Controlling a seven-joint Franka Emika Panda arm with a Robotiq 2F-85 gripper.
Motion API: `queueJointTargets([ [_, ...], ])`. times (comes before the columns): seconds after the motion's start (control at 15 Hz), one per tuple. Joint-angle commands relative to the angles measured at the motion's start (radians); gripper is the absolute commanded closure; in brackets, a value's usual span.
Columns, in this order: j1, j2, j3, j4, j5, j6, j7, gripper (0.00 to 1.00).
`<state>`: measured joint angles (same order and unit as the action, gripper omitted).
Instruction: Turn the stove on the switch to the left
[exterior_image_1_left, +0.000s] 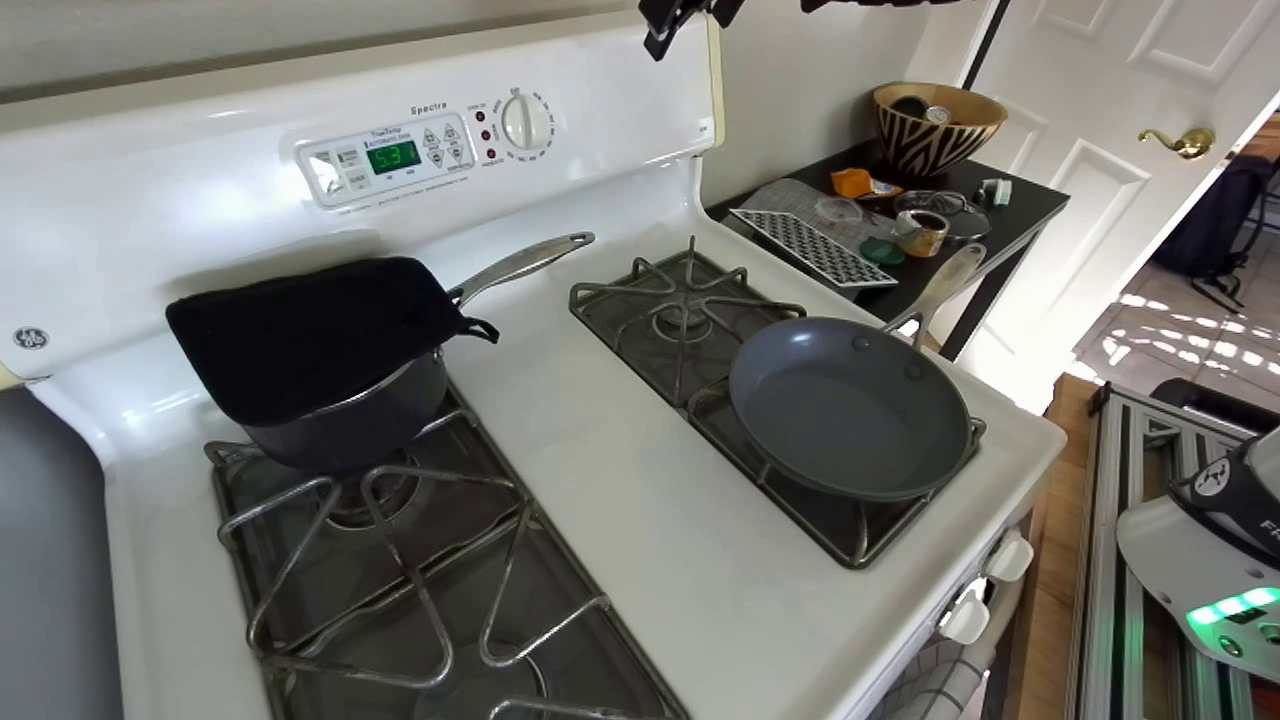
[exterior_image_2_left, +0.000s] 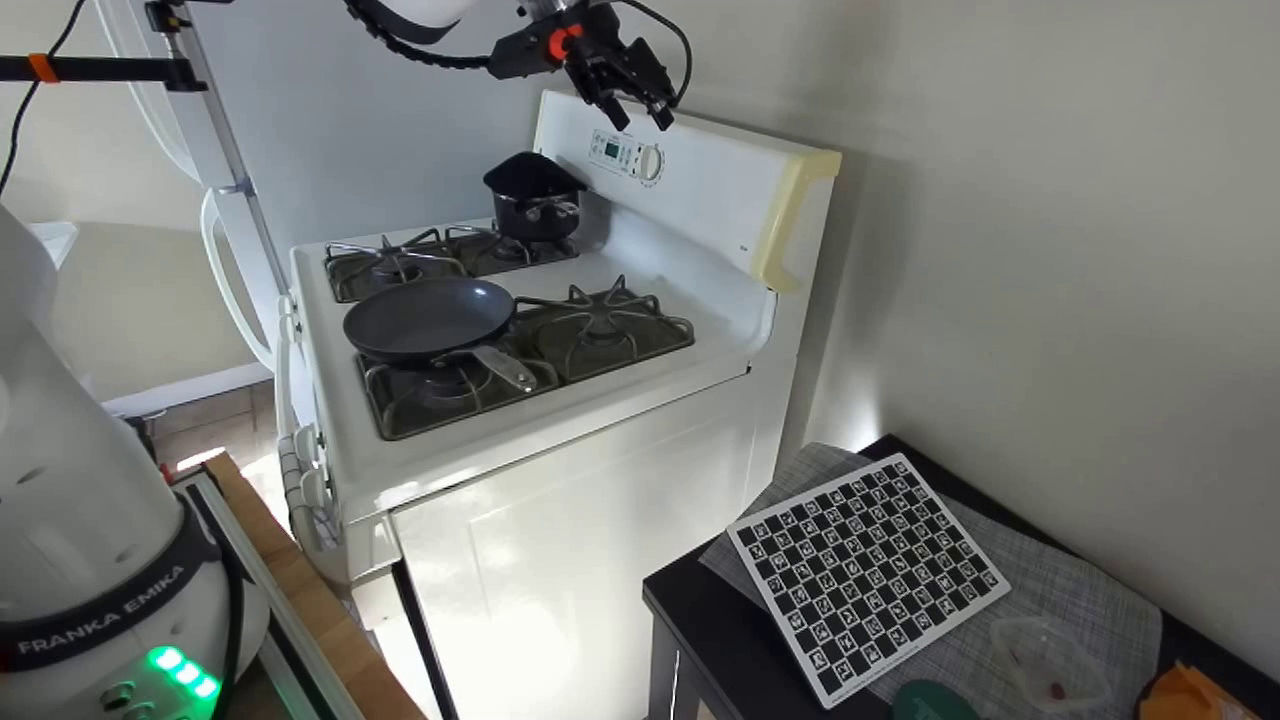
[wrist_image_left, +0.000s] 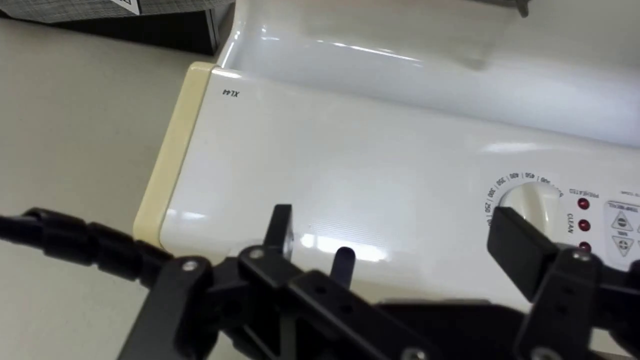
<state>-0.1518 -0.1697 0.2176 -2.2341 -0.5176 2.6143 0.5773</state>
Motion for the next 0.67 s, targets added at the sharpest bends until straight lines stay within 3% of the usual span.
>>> queueJointTargets([
  [0.0, 0.041, 0.097, -0.012, 0.078, -0.035, 0.008, 0.078, 0.0],
  [0.47, 0.154, 0.228, -0.055, 0.19, -0.054, -0.016, 0.132, 0.0],
  [0.6, 0.129, 0.26, -0.024, 0.22, -0.081, -0.016, 0.164, 0.0],
])
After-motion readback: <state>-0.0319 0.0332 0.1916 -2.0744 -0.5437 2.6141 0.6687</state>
